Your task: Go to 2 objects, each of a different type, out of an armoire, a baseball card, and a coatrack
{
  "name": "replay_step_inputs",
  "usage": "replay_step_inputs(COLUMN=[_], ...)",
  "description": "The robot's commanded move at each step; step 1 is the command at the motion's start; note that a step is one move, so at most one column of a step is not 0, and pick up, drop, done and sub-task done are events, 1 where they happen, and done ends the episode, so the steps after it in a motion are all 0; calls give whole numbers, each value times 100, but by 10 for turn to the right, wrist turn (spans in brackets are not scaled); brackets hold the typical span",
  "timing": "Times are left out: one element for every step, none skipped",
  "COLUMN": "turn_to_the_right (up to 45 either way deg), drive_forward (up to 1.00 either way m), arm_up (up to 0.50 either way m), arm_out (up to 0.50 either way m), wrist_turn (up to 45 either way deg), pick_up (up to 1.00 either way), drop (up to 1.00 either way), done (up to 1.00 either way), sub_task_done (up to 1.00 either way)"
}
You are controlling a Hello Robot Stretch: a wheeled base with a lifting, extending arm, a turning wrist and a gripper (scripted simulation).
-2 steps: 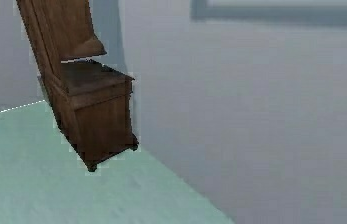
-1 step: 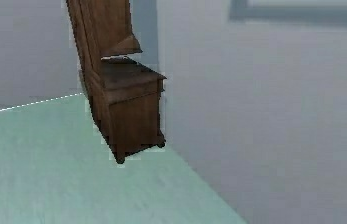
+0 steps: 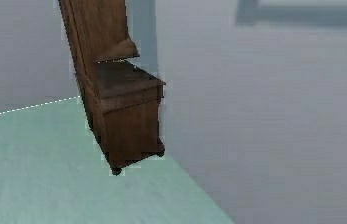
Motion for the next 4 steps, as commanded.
replay_step_inputs(turn_to_the_right=[-360,0,270,0], drive_forward=[0,65,0,0], arm_up=[0,0,0,0], arm_out=[0,0,0,0], wrist_turn=[0,0,0,0], pick_up=[0,0,0,0], drop=[0,0,0,0], done=[0,0,0,100], sub_task_done=[0,0,0,0])
